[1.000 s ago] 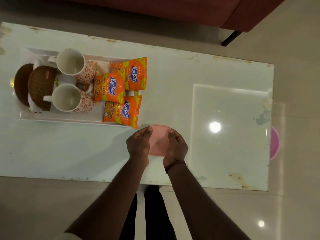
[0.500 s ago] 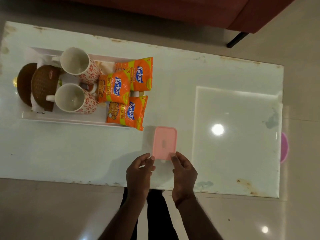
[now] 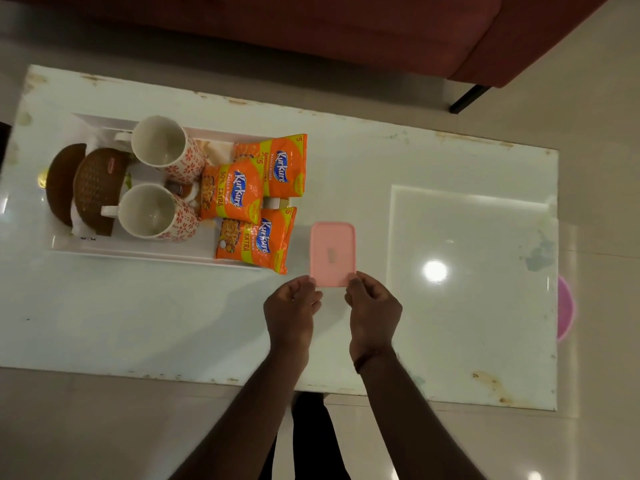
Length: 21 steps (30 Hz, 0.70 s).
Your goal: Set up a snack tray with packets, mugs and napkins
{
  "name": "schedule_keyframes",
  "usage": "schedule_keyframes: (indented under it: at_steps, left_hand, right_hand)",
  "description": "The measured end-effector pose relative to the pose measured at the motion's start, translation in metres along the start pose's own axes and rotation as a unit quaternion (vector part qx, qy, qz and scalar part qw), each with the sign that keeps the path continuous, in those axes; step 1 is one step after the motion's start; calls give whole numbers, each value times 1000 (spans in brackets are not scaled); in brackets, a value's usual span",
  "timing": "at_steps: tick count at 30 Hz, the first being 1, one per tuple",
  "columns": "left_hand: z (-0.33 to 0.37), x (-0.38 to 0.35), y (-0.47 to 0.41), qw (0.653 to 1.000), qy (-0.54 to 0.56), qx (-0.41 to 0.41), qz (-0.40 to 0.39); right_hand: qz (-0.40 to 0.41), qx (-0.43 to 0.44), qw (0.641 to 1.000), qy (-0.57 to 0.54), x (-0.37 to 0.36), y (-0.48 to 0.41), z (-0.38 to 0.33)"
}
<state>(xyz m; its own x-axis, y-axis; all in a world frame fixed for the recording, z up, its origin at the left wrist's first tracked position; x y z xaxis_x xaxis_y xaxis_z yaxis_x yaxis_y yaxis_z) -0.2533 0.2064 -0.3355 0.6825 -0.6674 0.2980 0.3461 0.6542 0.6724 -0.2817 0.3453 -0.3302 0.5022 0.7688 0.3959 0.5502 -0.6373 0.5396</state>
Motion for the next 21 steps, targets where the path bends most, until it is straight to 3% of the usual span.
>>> schedule_keyframes:
  at_steps: [5,14,19,21]
  left_hand:
    - [0,-16,-10,997,47,51,19]
    - [-8,-20,-16,999,46,22,18]
    - [3,-14,-14,997,-74,-27,-24]
    - [9,6,-5,974,-190,-119,-24]
  right_hand:
    - [14,-20,1000,4,-18,-7,-3]
    - [21,-50,999,-6,-22,-12,7]
    - [-12,-27,999,44,-17,-10,-2]
    - [-18,37,993,110,-1,-2,-8]
Point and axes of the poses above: each hand's wrist, its own y-axis away from the middle knuckle, its own x-axis out of the back of the hand, z = x × y, the point moved 5 cm from there along -y, towards the middle knuckle, and after that the axes turned 13 degrees about z, right-handed, at the moved point
